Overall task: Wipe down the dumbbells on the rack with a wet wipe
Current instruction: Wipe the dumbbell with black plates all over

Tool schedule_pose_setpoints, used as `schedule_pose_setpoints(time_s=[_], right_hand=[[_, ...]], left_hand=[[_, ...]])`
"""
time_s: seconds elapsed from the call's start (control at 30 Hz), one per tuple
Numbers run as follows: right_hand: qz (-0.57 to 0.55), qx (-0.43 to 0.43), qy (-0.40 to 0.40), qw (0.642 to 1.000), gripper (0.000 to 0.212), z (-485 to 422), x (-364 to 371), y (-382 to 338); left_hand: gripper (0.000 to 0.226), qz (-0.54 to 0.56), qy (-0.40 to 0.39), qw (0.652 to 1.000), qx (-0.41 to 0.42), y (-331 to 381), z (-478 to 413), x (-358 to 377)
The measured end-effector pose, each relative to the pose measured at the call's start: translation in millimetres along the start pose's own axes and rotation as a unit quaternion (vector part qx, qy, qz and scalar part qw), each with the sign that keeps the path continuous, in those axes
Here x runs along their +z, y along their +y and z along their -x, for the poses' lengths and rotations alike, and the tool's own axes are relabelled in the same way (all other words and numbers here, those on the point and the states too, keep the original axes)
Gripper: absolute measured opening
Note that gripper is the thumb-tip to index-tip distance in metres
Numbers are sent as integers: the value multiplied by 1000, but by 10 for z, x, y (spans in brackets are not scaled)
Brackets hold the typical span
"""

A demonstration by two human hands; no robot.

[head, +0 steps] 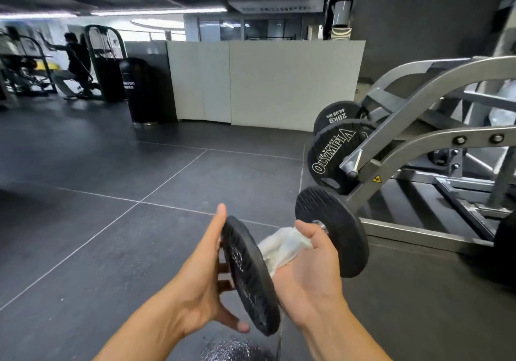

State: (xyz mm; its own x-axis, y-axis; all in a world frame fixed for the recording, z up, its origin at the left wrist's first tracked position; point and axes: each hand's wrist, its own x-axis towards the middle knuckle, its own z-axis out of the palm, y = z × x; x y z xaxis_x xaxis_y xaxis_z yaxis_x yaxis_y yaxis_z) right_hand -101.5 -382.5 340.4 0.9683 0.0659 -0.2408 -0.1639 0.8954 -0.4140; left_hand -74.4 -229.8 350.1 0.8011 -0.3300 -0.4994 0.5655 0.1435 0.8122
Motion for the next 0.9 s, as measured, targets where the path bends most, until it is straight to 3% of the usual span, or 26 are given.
schedule_pose_setpoints(time_s=[0.1, 0.17, 0.23, 0.3, 0.33, 0.37, 0.4, 0.47, 0.5, 0.53, 0.57, 0.67, 0.77, 0.83, 0.9], right_hand=[[-15, -14, -20, 1000, 24, 62, 61, -9], [-20, -11, -37, 999, 27, 87, 73, -28], [19, -2, -61, 998, 41, 100, 72, -32], [28, -3, -78, 997, 47, 67, 46, -35], [28, -10, -71, 997, 46, 58, 45, -34], [25, -15, -68, 997, 47, 39, 43, -39], [19, -12, -71, 997, 49, 36, 48, -46], [5, 4, -89, 996, 59, 49, 64, -62], [2, 7, -89, 996, 64, 55, 66, -76], [-6, 13, -94, 996, 68, 65, 68, -89], [-13, 13, -90, 996, 67, 60, 64, -98], [-9, -12, -69, 998, 63, 17, 70, -85], [7, -18, -61, 998, 61, -29, 63, -56], [9, -30, -76, 997, 44, -38, 49, -42], [13, -45, -78, 996, 37, -60, 17, -11]], left_hand=[[78, 60, -10, 998, -3, -27, 34, 94], [75, 66, -16, 997, 23, -29, 67, 146], [69, 23, -26, 994, 100, -50, 109, 221], [60, -46, 19, 967, 251, -133, 59, 239], [59, -122, 41, 929, 346, -158, 27, 190], [63, -223, 50, 865, 447, -148, -10, 114], [70, -325, 38, 771, 545, -122, -49, 40], [81, -480, -3, 546, 687, -69, -108, -89], [83, -522, -21, 462, 717, -34, -89, -119], [85, -537, -31, 431, 724, -13, -67, -147], [90, -527, -49, 458, 714, 0, -37, -169], [92, -395, -59, 691, 603, -23, 41, -188], [77, -213, 11, 880, 424, 18, 81, -128], [64, -77, -4, 953, 294, 32, 75, -65], [62, -45, -42, 977, 207, 12, 133, 3]])
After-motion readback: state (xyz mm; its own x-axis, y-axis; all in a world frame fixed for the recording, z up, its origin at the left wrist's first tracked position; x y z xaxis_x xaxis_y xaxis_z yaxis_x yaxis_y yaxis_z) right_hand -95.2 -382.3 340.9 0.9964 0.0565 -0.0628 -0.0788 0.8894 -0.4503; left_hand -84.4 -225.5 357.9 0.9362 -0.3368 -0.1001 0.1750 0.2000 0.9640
